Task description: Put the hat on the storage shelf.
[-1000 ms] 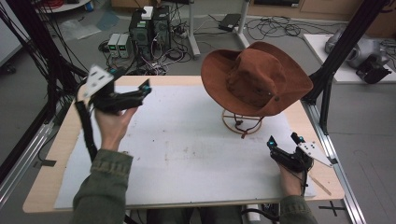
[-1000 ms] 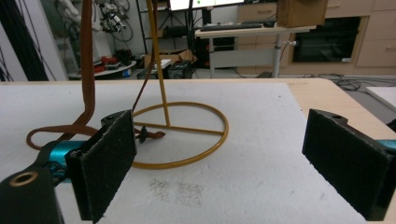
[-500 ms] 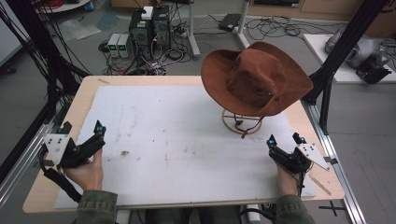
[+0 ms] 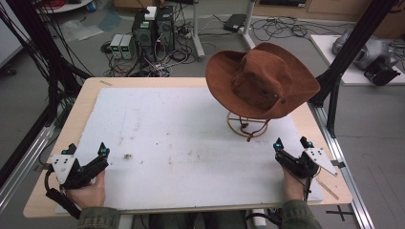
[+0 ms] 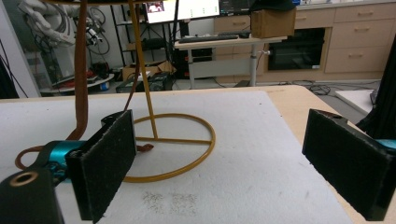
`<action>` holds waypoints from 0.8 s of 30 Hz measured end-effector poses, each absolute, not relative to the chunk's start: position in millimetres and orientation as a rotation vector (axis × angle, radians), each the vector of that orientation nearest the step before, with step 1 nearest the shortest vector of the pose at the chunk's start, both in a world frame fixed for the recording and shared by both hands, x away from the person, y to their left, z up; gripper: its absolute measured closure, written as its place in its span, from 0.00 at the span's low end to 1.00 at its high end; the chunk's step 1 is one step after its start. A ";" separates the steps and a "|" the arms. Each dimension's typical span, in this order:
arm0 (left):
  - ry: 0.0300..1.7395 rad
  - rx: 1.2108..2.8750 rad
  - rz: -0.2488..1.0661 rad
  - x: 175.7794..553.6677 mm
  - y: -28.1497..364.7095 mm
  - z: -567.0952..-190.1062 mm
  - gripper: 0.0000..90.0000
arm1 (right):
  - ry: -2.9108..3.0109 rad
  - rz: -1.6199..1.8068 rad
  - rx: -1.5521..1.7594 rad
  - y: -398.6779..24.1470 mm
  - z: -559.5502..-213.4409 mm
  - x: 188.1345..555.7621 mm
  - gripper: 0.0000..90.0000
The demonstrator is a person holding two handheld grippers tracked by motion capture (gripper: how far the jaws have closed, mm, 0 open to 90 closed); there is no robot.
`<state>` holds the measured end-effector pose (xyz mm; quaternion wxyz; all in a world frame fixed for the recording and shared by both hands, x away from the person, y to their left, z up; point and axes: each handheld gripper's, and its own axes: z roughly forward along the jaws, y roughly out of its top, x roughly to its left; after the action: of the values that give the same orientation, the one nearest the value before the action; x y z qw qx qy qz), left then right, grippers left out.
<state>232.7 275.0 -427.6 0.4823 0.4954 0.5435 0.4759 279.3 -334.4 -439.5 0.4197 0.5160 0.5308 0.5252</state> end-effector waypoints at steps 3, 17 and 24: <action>1.330 1.211 1.157 233.3 276.3 -429.7 0.11 | 1.339 1.311 1.282 -333.0 -439.6 278.7 0.10; 1.339 1.241 1.140 235.1 276.6 -434.0 0.11 | 1.331 1.308 1.284 -334.5 -438.8 277.2 0.10; 1.331 1.260 1.134 236.2 278.3 -436.0 0.11 | 1.325 1.306 1.280 -333.3 -438.4 276.4 0.10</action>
<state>236.2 278.3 -436.0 0.4733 0.5150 0.5440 0.4635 276.4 -333.3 -438.4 0.4275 0.5124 0.5304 0.5229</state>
